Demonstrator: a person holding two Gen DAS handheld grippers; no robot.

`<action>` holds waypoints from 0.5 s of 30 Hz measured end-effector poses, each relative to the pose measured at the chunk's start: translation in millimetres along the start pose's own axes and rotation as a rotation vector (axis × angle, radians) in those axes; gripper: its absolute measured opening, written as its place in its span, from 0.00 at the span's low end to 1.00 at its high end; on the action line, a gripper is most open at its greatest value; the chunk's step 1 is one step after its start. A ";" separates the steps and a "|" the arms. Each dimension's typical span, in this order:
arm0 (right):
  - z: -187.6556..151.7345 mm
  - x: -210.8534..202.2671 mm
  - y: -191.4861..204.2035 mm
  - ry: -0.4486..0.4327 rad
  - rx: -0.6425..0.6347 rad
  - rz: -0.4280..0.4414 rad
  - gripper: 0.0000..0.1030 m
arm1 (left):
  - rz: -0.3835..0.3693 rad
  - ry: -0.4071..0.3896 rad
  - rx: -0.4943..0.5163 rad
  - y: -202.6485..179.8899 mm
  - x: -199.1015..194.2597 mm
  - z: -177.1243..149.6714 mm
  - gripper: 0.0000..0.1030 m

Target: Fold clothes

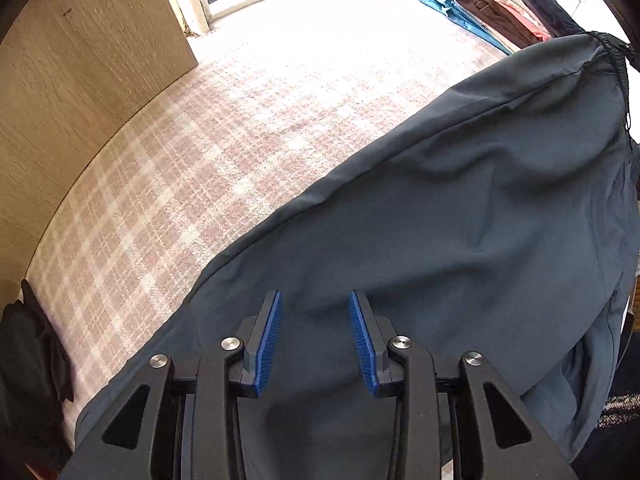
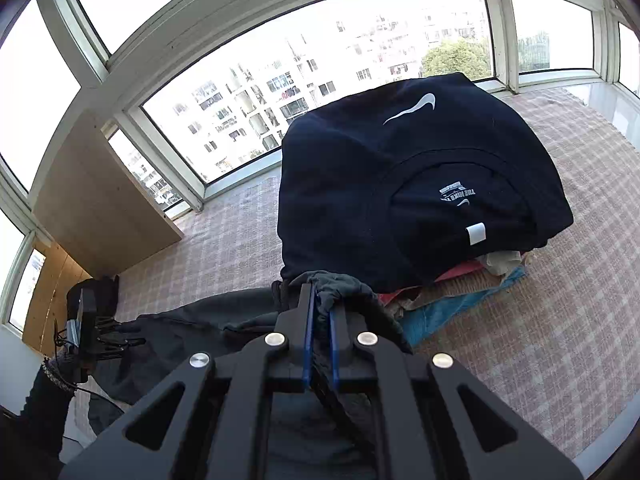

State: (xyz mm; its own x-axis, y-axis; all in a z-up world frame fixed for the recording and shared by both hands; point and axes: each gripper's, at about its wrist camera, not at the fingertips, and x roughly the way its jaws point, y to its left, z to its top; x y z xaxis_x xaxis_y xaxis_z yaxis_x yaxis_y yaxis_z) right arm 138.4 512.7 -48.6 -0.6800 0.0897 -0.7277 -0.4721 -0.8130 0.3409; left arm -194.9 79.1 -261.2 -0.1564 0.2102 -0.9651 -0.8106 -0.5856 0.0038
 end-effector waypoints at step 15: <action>86.7 52.5 85.7 0.053 -0.337 -0.263 0.11 | 0.076 -0.086 -0.088 37.5 -21.8 -30.9 0.33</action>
State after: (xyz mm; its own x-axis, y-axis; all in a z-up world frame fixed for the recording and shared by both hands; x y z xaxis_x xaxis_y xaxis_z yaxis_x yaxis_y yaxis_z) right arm 13.7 497.6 -6.0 -0.5274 0.2963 -0.7963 -0.4100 -0.9096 -0.0670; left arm -204.5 28.3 -248.1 -0.2663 0.2262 -0.9370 -0.7423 -0.6683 0.0497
